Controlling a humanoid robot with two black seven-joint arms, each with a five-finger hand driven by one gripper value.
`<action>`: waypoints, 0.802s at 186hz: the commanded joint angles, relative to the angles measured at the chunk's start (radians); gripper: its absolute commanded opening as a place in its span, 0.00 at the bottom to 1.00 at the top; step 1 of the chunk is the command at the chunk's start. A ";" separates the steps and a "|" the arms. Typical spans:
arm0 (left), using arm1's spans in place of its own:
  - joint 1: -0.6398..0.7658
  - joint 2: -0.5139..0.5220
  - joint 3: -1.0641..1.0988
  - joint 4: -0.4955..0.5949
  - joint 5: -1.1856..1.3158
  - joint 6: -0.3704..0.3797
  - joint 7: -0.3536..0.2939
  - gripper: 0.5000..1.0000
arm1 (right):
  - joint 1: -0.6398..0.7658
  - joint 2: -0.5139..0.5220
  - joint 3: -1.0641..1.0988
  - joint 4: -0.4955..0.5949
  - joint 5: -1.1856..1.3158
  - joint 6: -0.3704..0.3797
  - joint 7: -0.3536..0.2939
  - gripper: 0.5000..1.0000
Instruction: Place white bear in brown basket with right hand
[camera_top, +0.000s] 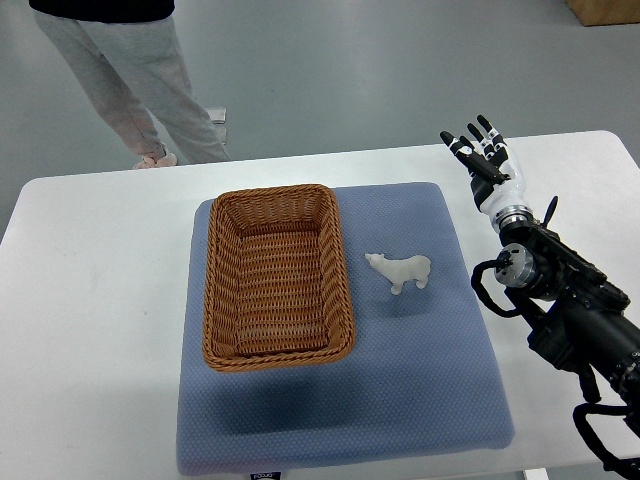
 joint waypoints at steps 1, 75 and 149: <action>0.000 0.000 0.001 0.000 0.000 0.000 0.003 1.00 | 0.000 0.000 0.000 0.000 0.000 -0.001 0.000 0.84; -0.008 0.000 0.000 0.014 0.000 0.005 0.012 1.00 | -0.002 0.000 0.000 0.001 0.000 -0.001 0.000 0.84; -0.006 0.000 -0.008 0.023 0.002 0.003 0.012 1.00 | 0.000 -0.001 0.000 0.000 0.000 -0.001 0.000 0.84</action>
